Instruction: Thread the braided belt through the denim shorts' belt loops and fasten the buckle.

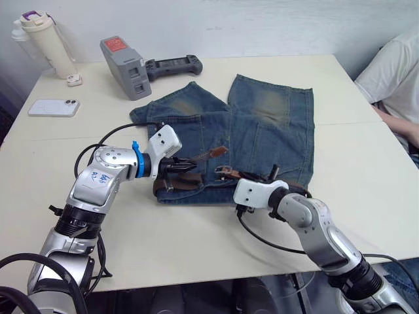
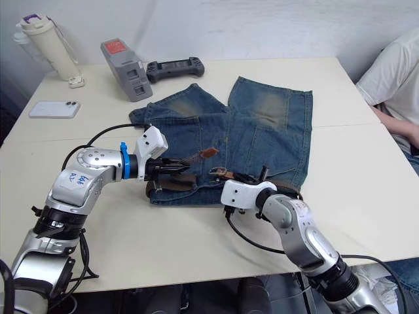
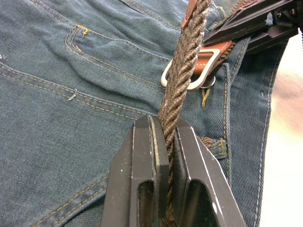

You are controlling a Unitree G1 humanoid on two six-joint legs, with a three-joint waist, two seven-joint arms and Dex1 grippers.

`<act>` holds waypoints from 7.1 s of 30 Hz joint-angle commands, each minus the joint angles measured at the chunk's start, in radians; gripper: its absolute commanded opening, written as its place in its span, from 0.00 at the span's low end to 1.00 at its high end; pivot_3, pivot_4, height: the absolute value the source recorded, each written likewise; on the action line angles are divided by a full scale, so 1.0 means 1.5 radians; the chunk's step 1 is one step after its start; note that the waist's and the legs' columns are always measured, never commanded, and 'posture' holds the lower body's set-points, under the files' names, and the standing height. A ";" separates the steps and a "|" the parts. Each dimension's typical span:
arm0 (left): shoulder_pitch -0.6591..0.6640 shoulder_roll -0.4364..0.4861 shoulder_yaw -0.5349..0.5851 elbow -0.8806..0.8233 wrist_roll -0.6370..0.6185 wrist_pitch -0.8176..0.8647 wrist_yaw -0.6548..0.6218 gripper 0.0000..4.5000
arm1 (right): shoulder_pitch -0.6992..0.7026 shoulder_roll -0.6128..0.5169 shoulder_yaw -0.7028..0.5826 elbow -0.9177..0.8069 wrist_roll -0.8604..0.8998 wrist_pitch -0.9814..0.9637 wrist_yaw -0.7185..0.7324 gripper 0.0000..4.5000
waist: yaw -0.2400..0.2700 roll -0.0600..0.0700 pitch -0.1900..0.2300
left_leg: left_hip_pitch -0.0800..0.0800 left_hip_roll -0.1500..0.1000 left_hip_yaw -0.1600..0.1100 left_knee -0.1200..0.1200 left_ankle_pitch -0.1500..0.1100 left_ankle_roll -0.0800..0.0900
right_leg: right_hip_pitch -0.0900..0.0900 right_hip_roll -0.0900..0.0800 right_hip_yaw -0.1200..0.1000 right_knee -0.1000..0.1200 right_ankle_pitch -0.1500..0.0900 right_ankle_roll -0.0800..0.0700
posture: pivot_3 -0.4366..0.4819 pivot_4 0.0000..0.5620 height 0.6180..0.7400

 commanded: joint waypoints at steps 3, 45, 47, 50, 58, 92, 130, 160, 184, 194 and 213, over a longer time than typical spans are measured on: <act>0.000 0.002 0.021 -0.010 -0.002 -0.015 0.003 0.00 | -0.007 0.053 -0.109 -0.019 0.088 0.061 0.009 0.00 | 0.001 0.000 0.000 | 0.000 0.000 0.000 0.000 0.000 0.000 | 0.000 0.000 0.000 0.000 0.000 0.000 | 0.48 0.27 1.00; -0.018 -0.117 0.001 -0.084 0.012 0.196 0.182 0.00 | -0.035 0.179 -0.155 -0.128 0.308 0.349 -0.068 0.00 | 0.001 0.000 0.000 | -0.002 0.000 -0.001 0.000 0.000 0.000 | -0.001 0.000 0.000 0.001 0.000 0.000 | 0.48 0.27 1.00; -0.016 -0.112 0.001 -0.082 0.017 0.196 0.185 0.00 | -0.033 0.178 -0.159 -0.128 0.309 0.348 -0.072 0.00 | 0.001 0.000 0.000 | -0.001 0.000 -0.001 0.000 0.000 0.000 | -0.001 0.000 0.000 0.001 0.000 0.000 | 0.48 0.27 1.00; -0.015 -0.111 0.003 -0.081 0.018 0.193 0.187 0.00 | -0.032 0.177 -0.162 -0.128 0.311 0.349 -0.074 0.00 | 0.001 0.000 0.000 | -0.002 0.000 -0.001 -0.001 0.000 0.000 | -0.001 0.000 0.000 0.001 0.000 0.000 | 0.48 0.27 1.00; -0.016 -0.104 0.012 -0.064 0.025 0.192 0.198 0.00 | -0.031 0.190 -0.172 -0.135 0.325 0.359 -0.093 0.00 | 0.001 0.000 0.000 | -0.001 0.000 -0.001 -0.001 0.000 0.000 | -0.001 0.000 0.000 0.001 0.000 0.000 | 0.48 0.27 1.00; -0.024 -0.148 -0.022 -0.117 0.007 0.239 0.208 0.00 | -0.049 0.147 -0.081 -0.122 0.308 0.376 -0.116 0.00 | 0.001 0.000 0.000 | -0.002 0.000 -0.001 -0.001 0.000 0.000 | -0.001 0.000 -0.001 0.000 0.000 0.000 | 0.48 0.27 1.00; -0.051 -0.156 -0.045 -0.106 0.011 0.189 0.174 0.00 | -0.123 -0.087 -0.111 -0.215 0.420 0.407 0.118 0.74 | 0.004 0.000 0.000 | -0.003 0.000 -0.001 0.001 -0.001 0.001 | -0.001 0.000 -0.001 -0.002 0.000 0.000 | 0.48 0.27 1.00; -0.081 -0.136 -0.083 -0.073 0.035 0.129 0.140 0.00 | -0.329 -0.165 -0.040 0.136 0.208 -0.177 0.280 0.82 | 0.002 0.000 0.000 | -0.004 0.000 -0.001 0.001 -0.001 0.001 | -0.002 0.000 -0.002 -0.002 0.000 0.000 | 0.48 0.27 1.00; -0.114 0.028 0.019 -0.001 -0.090 0.138 -0.095 0.88 | -0.258 -0.188 -0.106 0.088 0.200 -0.178 0.305 0.00 | 0.001 0.000 0.000 | -0.005 0.000 -0.001 0.001 -0.001 0.001 | -0.002 0.000 -0.002 -0.001 0.000 0.001 | 0.48 0.27 1.00; -0.129 0.036 -0.025 0.123 -0.002 0.040 -0.094 0.99 | -0.242 -0.191 -0.134 0.043 0.207 -0.135 0.314 0.00 | 0.002 0.001 0.000 | -0.005 0.000 -0.001 0.002 -0.001 0.001 | -0.002 0.000 -0.002 -0.001 0.000 0.001 | 0.48 0.27 1.00; -0.042 0.018 -0.153 0.108 0.116 -0.072 -0.129 0.01 | -0.256 -0.228 -0.159 0.024 0.217 -0.172 0.330 0.00 | 0.003 0.001 0.000 | -0.005 0.000 -0.001 0.002 -0.001 0.001 | -0.002 0.000 -0.002 0.000 0.000 0.001 | 0.48 0.27 1.00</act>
